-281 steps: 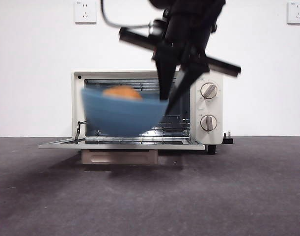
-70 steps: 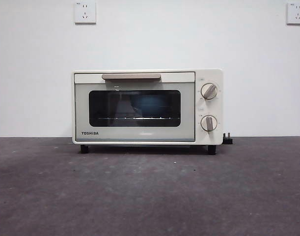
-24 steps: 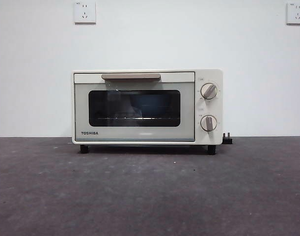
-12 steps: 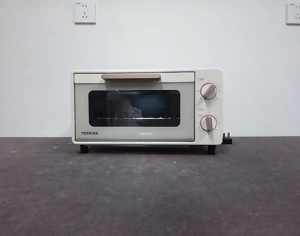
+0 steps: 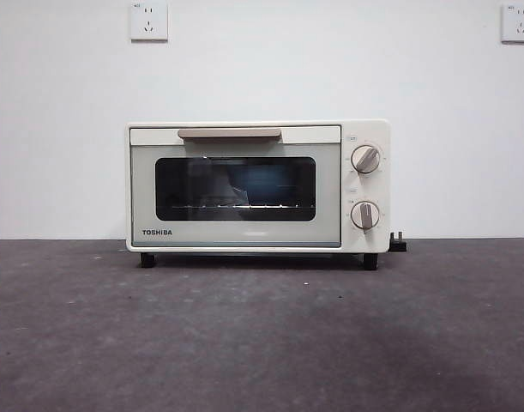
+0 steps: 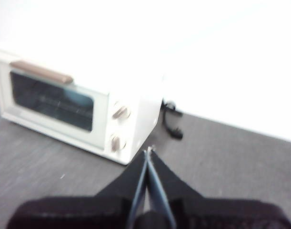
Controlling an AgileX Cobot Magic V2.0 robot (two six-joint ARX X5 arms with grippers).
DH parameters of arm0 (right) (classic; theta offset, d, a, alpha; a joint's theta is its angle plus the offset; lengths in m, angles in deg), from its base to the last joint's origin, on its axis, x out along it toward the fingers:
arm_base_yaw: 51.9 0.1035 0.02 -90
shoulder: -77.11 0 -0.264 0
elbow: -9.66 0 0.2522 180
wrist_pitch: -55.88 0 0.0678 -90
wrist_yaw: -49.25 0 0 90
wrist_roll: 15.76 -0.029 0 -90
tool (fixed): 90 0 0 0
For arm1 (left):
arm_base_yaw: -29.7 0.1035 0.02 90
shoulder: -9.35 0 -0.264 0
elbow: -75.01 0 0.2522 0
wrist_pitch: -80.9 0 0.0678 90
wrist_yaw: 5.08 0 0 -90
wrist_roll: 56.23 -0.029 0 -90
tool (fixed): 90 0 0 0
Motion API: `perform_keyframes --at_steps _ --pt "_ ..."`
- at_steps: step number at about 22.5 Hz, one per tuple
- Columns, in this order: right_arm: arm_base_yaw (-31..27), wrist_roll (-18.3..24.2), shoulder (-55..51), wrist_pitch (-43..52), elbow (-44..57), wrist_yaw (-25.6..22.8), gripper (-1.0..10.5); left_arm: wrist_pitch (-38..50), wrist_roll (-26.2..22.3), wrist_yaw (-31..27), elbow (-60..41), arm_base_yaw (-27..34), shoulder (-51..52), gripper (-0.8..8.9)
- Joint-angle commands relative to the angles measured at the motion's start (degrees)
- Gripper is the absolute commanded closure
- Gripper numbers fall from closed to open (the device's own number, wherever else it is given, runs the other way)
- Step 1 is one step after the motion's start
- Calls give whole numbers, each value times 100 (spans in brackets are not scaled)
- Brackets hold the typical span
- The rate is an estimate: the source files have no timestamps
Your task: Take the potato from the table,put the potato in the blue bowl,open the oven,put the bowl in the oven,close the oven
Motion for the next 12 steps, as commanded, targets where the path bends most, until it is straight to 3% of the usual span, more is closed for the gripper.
perform_keyframes --at_steps 1,7,12 --pt "-94 -387 -286 844 769 -48 946 50 42 0 -59 20 -4 817" --pt "-155 -970 -662 1110 1738 -1008 946 50 42 0 -59 20 -9 817" --pt "-155 -992 -721 1285 2144 -1145 946 50 42 0 -59 20 -20 818"
